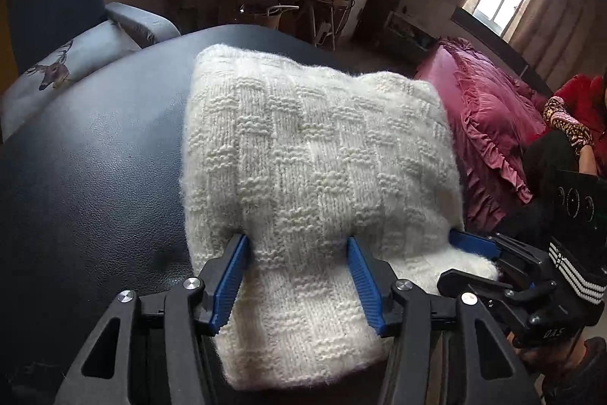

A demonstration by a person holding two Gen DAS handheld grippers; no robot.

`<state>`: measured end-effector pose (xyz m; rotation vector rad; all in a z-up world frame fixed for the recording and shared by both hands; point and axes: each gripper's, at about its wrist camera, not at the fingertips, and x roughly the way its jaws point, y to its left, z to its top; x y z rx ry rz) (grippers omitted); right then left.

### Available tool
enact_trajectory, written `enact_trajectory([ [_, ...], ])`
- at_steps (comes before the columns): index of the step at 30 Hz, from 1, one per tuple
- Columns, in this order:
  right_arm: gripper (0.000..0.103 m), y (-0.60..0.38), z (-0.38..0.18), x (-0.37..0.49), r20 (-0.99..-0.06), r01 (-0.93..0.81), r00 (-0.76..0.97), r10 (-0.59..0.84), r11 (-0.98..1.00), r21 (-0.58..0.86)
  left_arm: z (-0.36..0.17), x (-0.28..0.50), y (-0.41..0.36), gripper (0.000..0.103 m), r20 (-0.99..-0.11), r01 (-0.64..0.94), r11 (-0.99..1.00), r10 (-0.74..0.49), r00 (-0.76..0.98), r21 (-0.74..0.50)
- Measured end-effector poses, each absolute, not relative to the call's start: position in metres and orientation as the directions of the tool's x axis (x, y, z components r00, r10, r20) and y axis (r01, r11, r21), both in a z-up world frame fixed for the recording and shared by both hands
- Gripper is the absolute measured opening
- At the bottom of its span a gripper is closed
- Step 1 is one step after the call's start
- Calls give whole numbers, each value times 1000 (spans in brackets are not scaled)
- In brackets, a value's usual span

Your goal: Fold clothes

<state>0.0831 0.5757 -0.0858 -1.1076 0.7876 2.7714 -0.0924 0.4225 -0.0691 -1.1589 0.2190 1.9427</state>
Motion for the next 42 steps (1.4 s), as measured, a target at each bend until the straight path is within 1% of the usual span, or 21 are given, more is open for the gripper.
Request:
enact_trajectory([
  [1,78,577,-92,83,-671,-246,-730,-131,-865,437,-73,-90,426,54,-800,-736,-632,559,-216,-243],
  [4,79,577,-84,86,-661,-259,-741,-120,-857,445,-55,-85,412,54,-781,-706,-673,555,-285,-221],
  [5,83,577,-80,88,-656,-262,-746,-116,-854,449,-48,-83,407,56,-775,-692,-690,550,-312,-211],
  [7,93,570,-68,90,-642,-265,-761,-90,-861,435,-33,-76,395,56,-754,-673,-717,541,-372,-183],
  [8,103,565,-61,90,-635,-268,-770,-68,-868,418,-24,-70,388,56,-740,-667,-727,538,-404,-164],
  [13,103,534,-25,94,-562,-273,-826,37,-899,342,19,-34,355,56,-664,-618,-785,490,-565,-54],
  [14,103,528,-19,94,-552,-279,-832,51,-899,337,25,-30,350,56,-660,-607,-794,475,-582,-37],
  [17,103,513,-7,90,-567,-324,-816,111,-900,290,42,-19,335,56,-647,-571,-821,429,-630,12],
  [18,103,507,-3,86,-581,-344,-802,142,-904,253,46,-17,329,56,-638,-574,-819,443,-630,-2],
  [22,103,485,16,80,-597,-440,-746,294,-891,112,59,-9,309,55,-670,-564,-824,446,-593,-50],
  [23,103,482,20,79,-593,-467,-734,332,-880,85,62,-8,305,55,-681,-571,-820,444,-582,-46],
  [25,103,477,26,75,-586,-525,-697,413,-851,25,66,-6,296,55,-669,-542,-840,416,-616,-23],
  [28,103,472,32,67,-597,-574,-646,476,-818,-31,71,-5,285,55,-653,-501,-866,380,-655,-1],
  [32,103,464,32,63,-596,-551,-661,456,-834,-28,71,-7,279,55,-656,-489,-871,395,-643,-45],
  [42,103,458,20,59,-611,-504,-679,407,-863,-14,64,-3,291,55,-694,-538,-841,424,-582,-63],
])
